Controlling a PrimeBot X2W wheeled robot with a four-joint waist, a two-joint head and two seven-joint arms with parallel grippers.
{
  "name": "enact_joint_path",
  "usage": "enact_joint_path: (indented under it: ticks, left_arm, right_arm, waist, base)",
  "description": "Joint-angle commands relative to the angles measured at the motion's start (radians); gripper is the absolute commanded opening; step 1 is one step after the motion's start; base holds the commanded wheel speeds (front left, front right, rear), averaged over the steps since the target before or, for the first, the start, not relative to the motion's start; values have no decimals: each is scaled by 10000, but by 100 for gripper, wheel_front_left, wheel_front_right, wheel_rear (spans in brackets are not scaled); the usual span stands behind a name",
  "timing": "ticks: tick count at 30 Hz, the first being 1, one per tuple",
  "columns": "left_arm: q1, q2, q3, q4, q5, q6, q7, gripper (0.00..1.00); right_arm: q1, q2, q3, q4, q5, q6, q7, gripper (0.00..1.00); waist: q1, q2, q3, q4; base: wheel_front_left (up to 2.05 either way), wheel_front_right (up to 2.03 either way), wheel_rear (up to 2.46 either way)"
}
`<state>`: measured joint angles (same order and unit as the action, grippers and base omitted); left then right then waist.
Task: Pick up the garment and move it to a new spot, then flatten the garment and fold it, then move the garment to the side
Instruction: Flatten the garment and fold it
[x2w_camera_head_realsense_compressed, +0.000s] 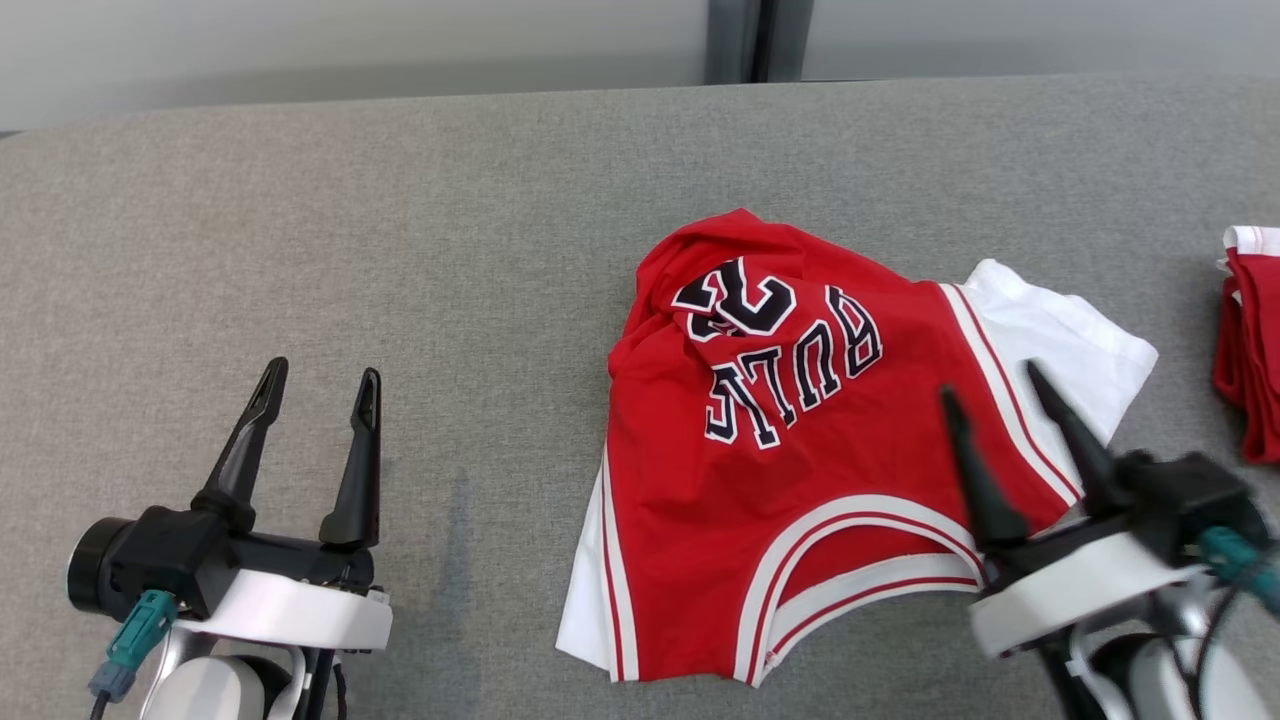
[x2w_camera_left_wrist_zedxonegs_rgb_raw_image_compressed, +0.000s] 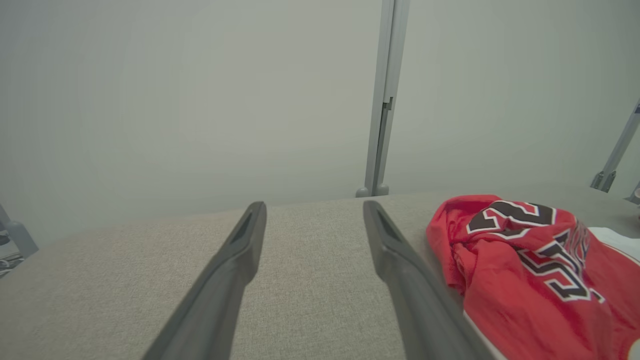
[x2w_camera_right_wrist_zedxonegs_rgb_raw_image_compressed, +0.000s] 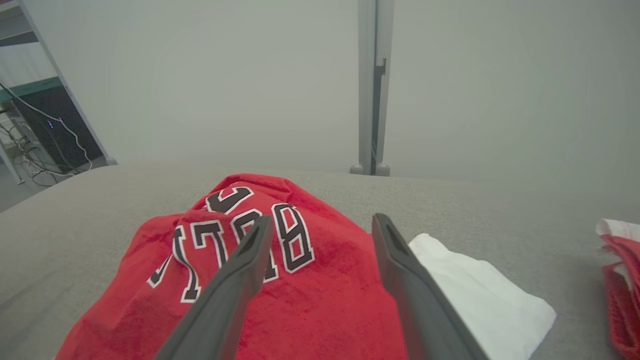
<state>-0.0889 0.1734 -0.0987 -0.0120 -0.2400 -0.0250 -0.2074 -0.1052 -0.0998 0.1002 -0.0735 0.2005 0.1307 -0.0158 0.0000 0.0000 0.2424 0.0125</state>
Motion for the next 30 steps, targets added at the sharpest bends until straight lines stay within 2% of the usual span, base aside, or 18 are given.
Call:
enact_joint_path:
  ticks: [1,10,17,20,21,22,26,30]
  left_arm:
    - [-137,26,-34,5,-63,-20,-58,100]
    - [-579,-138,-297,186,-76,-97,-215,100]
    - [-711,-163,-323,335,-66,-77,-361,100]
    - [-750,-160,-331,402,-73,-76,-395,100]
    - [-775,-162,-323,407,-74,-66,-416,100]
    - [-791,-166,-316,429,-79,-53,-413,100]
    - [-808,-180,-292,464,-101,-21,-468,100]
    - [-744,-165,-252,463,-104,21,-496,100]
  right_arm:
    - [-150,-85,291,125,-10,3,77,100]
    - [-558,-401,2900,1799,608,3,183,100]
    - [-966,-473,4243,3506,956,4,342,100]
    - [-952,-507,4524,4282,991,3,695,100]
    - [-947,-536,4603,4519,990,3,872,41]
    - [-889,-556,4697,4740,1048,3,1074,0]
    - [-921,-617,4619,4847,1189,0,947,0]
    - [-1138,-852,4013,4144,1067,-36,412,0]
  waist:
    - [0,0,72,69]
    - [0,0,490,563]
    - [0,0,710,693]
    - [0,0,736,722]
    - [0,0,742,726]
    - [0,0,743,724]
    - [0,0,723,678]
    - [0,0,677,547]
  base:
    - [0,0,0]
    - [0,0,0]
    - [0,0,0]
    - [0,0,0]
    - [0,0,0]
    - [0,0,0]
    - [0,0,0]
    - [0,0,0]
